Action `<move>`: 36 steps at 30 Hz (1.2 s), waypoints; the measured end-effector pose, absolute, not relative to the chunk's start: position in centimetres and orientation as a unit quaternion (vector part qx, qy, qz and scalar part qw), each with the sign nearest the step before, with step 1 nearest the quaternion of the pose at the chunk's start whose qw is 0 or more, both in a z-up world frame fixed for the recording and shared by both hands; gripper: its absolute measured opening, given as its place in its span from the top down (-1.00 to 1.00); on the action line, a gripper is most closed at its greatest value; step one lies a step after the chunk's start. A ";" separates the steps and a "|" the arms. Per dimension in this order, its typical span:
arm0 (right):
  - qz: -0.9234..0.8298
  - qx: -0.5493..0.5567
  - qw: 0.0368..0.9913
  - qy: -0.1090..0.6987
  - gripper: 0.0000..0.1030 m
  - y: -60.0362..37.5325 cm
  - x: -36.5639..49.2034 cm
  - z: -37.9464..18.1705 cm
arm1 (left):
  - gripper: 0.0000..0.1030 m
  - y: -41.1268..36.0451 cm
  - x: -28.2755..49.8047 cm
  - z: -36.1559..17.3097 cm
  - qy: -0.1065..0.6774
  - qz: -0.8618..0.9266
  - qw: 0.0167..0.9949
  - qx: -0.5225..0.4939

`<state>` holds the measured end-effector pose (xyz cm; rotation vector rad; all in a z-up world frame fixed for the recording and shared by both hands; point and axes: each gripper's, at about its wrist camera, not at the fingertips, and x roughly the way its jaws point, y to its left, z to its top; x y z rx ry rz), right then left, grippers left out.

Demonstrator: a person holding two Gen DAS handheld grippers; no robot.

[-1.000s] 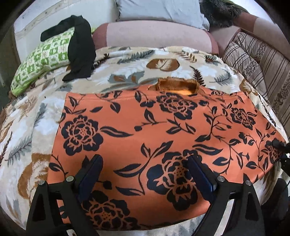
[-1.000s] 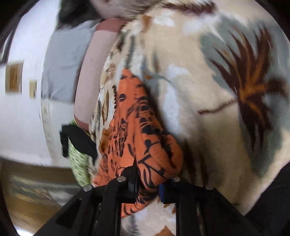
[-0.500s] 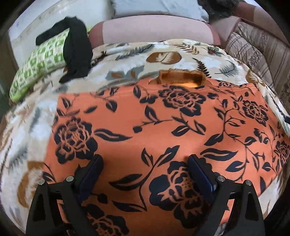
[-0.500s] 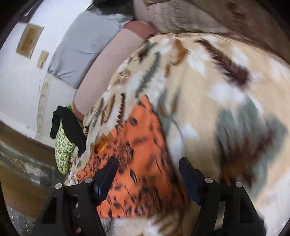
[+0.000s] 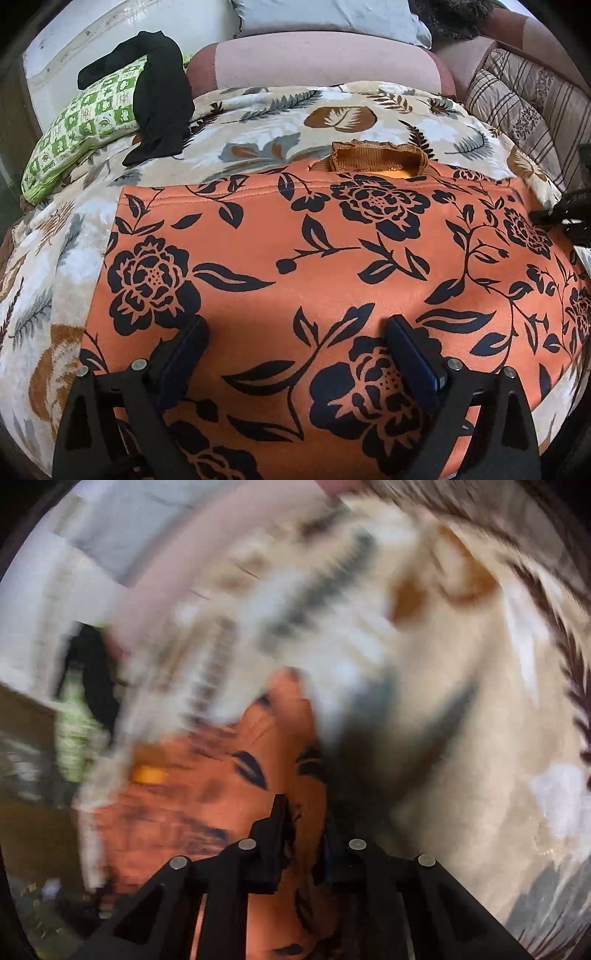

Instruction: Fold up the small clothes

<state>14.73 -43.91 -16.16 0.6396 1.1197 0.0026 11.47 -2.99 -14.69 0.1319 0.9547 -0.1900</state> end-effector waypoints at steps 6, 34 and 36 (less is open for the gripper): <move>-0.037 0.242 0.857 0.453 -0.04 -42.0 11.5 -8.7 | -0.88 0.9 9.0 -11.2 0.416 -0.082 0.905 0.021; 0.074 0.271 0.802 0.527 -0.43 -37.8 10.2 -14.0 | 0.53 12.2 25.6 -16.1 0.527 -0.075 0.843 -0.073; 0.072 0.279 0.800 0.526 -0.43 -37.9 10.3 -14.1 | 0.39 12.0 25.1 -15.6 0.518 -0.061 0.851 -0.060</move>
